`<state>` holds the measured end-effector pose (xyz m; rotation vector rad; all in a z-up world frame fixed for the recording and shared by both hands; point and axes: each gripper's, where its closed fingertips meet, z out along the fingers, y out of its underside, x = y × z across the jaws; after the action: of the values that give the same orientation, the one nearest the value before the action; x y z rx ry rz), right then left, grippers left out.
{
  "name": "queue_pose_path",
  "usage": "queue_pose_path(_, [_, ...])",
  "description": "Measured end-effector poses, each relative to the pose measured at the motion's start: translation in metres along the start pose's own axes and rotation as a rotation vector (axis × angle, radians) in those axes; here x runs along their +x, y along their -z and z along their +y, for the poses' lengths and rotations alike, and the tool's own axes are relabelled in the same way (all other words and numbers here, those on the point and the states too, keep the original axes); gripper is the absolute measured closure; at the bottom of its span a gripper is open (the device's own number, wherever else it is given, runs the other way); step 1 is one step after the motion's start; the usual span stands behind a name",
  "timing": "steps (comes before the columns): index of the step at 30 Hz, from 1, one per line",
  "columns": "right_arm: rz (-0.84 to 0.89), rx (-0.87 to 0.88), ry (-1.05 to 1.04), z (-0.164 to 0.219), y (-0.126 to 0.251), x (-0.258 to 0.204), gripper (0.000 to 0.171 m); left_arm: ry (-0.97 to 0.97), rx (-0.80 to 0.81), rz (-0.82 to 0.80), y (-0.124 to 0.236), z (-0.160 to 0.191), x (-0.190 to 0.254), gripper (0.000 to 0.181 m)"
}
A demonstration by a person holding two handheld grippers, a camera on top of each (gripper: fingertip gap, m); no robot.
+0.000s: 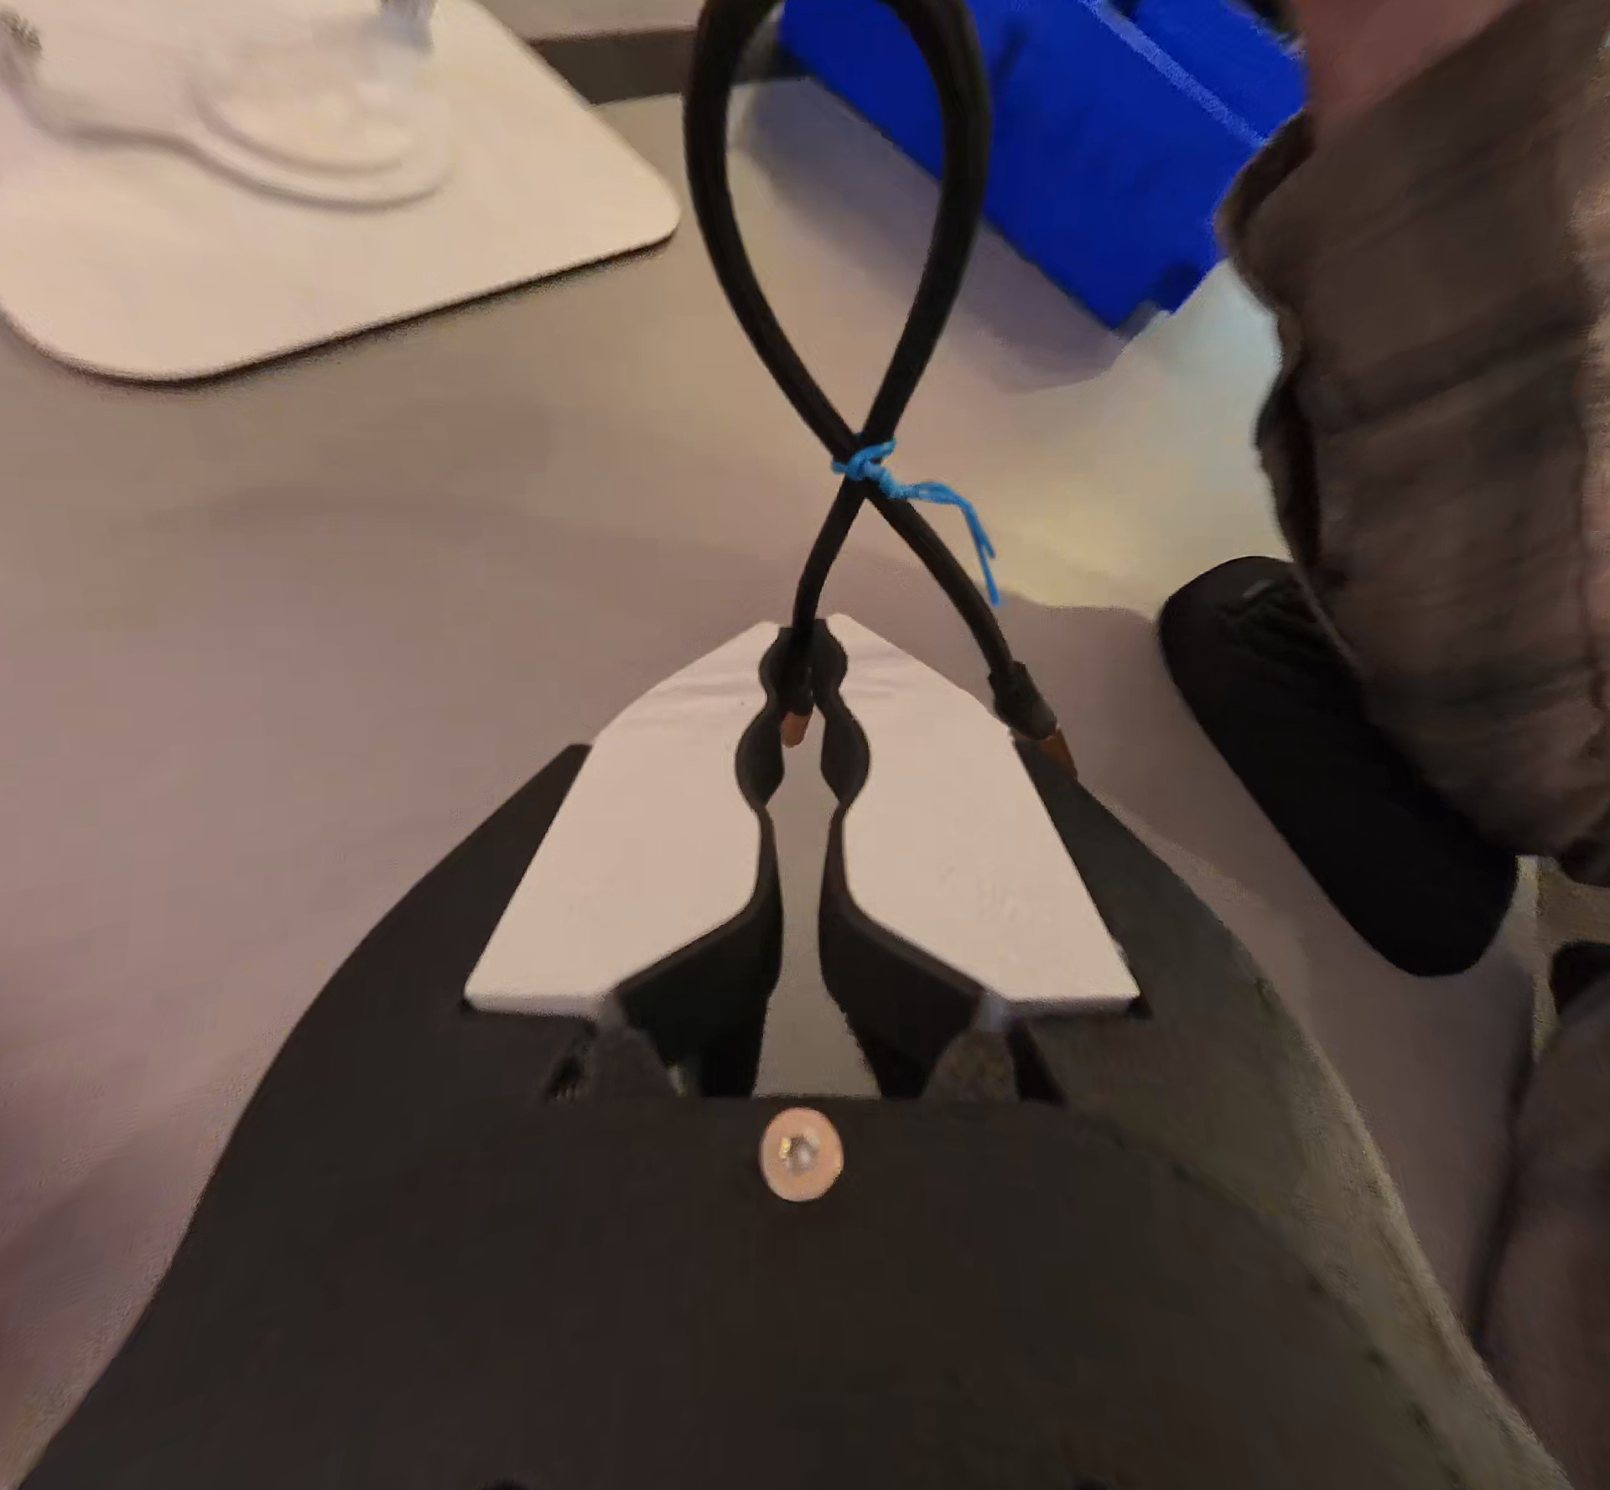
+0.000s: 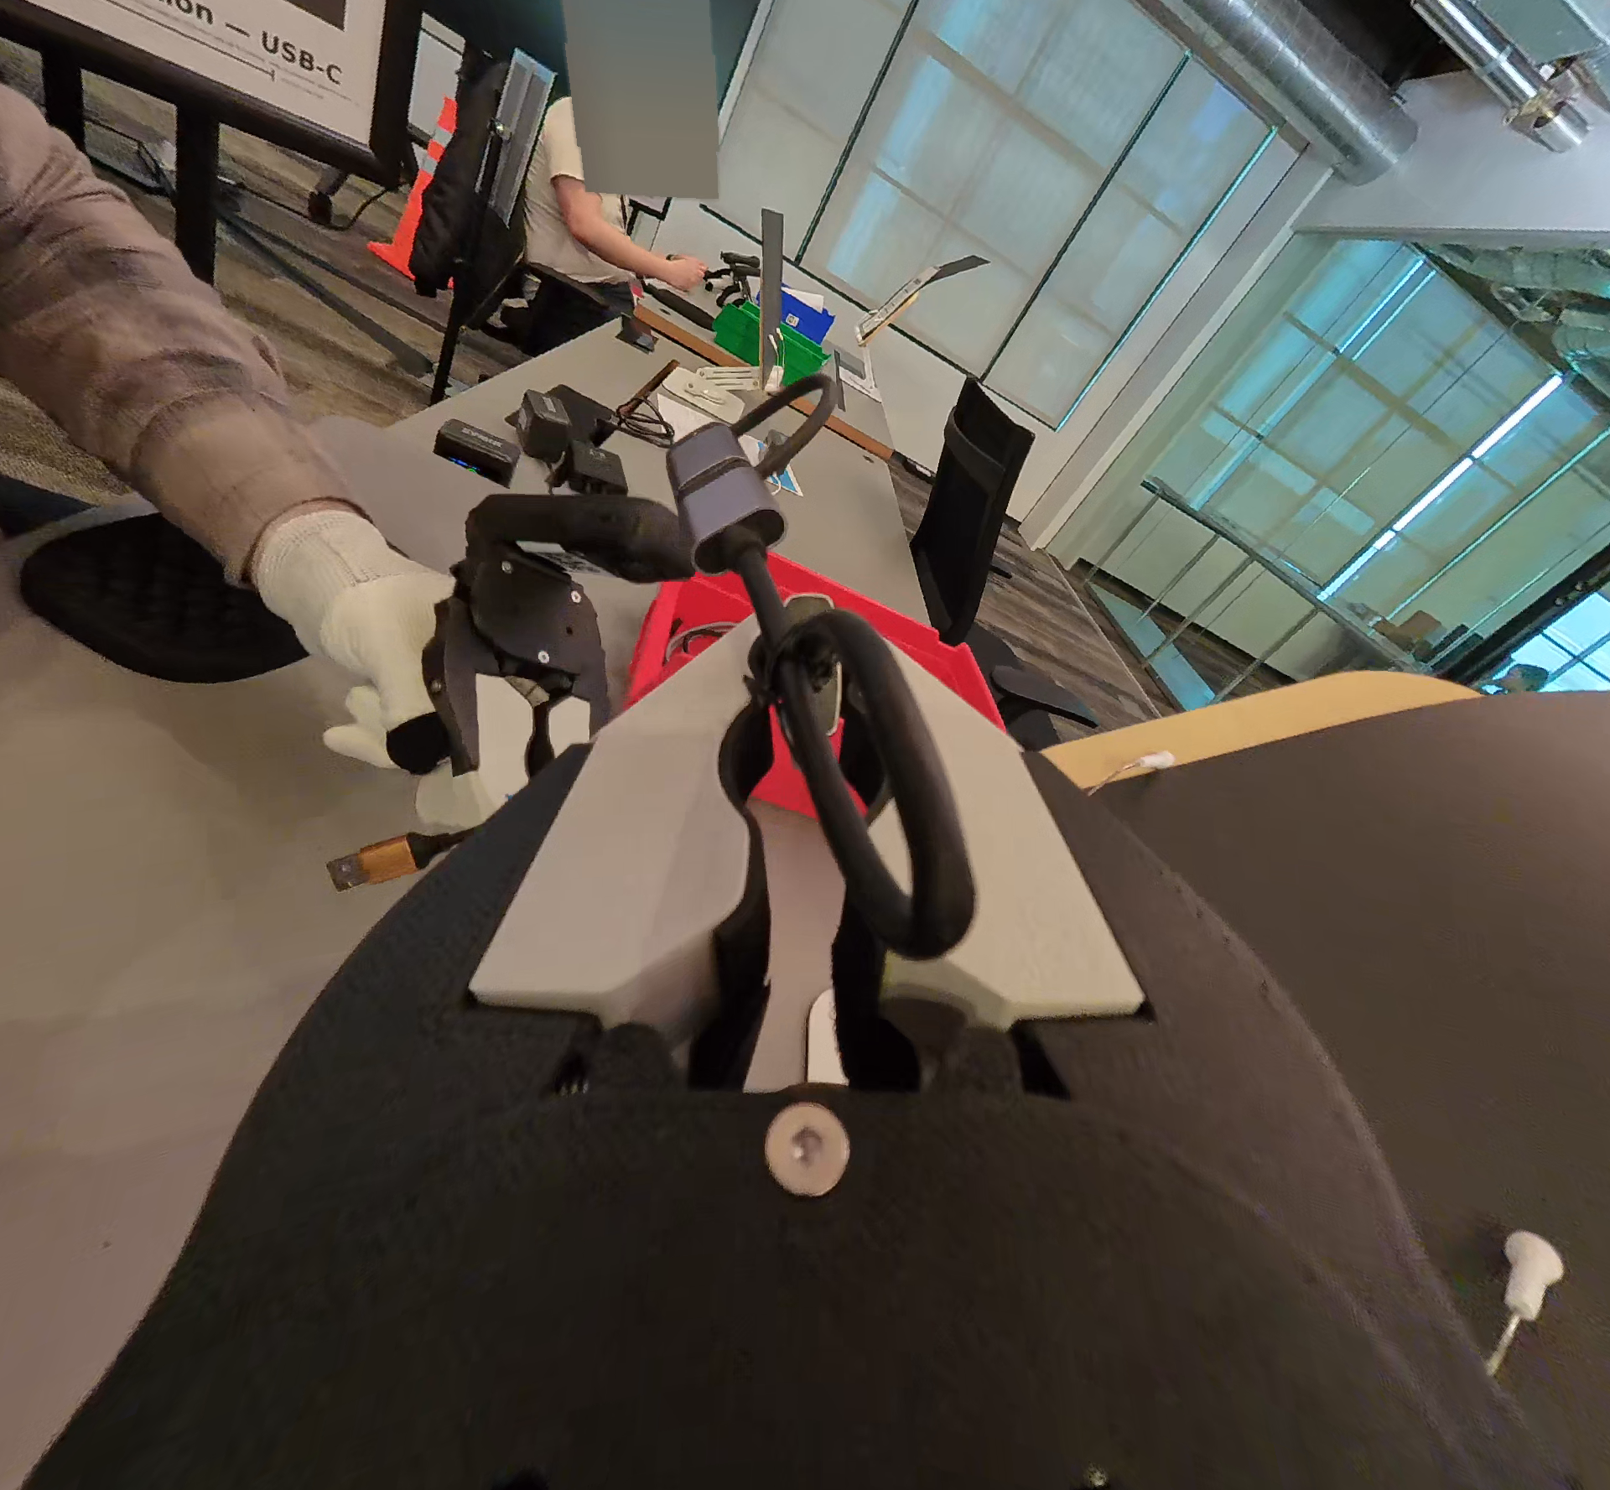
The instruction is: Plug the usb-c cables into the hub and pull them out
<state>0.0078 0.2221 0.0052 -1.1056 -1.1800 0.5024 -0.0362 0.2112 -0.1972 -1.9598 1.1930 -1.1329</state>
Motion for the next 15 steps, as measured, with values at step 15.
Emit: queue_pose_path(15, [-0.080,0.247,-0.079,-0.025,0.016,-0.005,0.165,0.192,-0.115,-0.171,0.022,0.044,-0.046,0.141])
